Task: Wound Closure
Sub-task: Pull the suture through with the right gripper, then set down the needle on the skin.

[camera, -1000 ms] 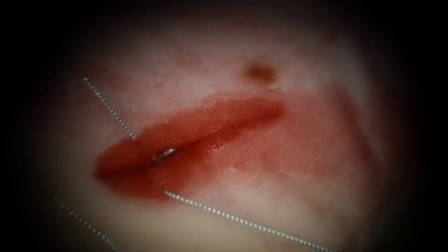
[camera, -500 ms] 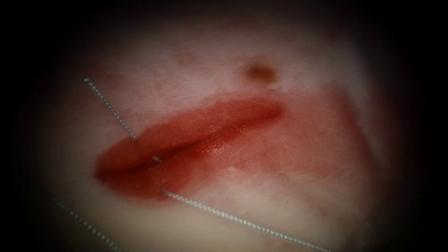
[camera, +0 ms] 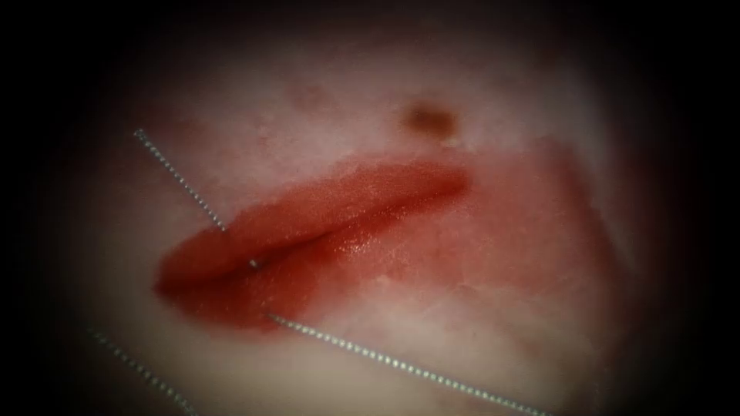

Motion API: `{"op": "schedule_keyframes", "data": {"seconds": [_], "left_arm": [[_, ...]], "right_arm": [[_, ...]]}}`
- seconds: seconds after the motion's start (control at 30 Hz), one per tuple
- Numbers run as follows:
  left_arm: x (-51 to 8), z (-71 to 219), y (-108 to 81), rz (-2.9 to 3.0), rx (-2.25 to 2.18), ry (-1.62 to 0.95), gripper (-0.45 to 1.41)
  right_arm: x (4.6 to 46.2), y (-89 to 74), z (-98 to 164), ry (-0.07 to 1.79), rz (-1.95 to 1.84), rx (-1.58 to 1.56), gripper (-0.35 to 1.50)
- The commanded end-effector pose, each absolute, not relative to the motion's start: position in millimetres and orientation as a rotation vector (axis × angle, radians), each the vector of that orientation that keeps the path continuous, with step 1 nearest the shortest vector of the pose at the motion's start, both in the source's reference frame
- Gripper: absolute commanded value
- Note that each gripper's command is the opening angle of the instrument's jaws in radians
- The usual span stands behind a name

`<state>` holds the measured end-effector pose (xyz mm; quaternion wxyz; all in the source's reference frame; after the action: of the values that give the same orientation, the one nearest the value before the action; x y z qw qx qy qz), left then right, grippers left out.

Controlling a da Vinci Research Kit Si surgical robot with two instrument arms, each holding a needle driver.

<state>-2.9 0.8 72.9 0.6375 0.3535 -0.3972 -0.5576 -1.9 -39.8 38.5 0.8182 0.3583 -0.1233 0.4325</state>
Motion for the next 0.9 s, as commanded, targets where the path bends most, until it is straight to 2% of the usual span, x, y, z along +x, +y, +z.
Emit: {"op": "schedule_keyframes", "data": {"seconds": [0.03, 0.37, 0.6, 0.63, 0.67, 0.7, 0.9], "left_arm": [[-3.2, 72.5, 2.0, -1.271, 0.802, -0.914, -0.45], [-3.2, 72.5, 2.0, -1.271, 0.802, -0.914, -0.45], [-3.2, 72.4, 2.0, -1.269, 0.806, -0.912, -0.45], [-3.2, 72.4, 2.0, -1.269, 0.806, -0.912, -0.45], [-3.2, 72.4, 1.9, -1.269, 0.806, -0.913, -0.45], [-3.3, 72.4, 1.9, -1.269, 0.807, -0.912, -0.45], [-4.7, 72.4, 1.3, -1.253, 0.81, -0.916, -0.45]], "right_arm": [[-0.9, -39.3, 38.2, -0.256, 0.92, 0.764, -0.35], [-2.7, -39.6, 37.6, -0.247, 0.903, 0.761, -0.35], [-2.4, -39.6, 37.5, -0.236, 0.913, 0.754, -0.32], [-2.3, -39.5, 37.4, -0.217, 0.921, 0.743, 0.36], [-2.2, -39.3, 37.3, -0.191, 0.933, 0.727, 0.84], [-1.8, -38.8, 36.8, -0.111, 0.972, 0.678, 1.16], [1.2, -35.9, 34.2, 0.16, 1.021, 0.48, 1.26]]}}
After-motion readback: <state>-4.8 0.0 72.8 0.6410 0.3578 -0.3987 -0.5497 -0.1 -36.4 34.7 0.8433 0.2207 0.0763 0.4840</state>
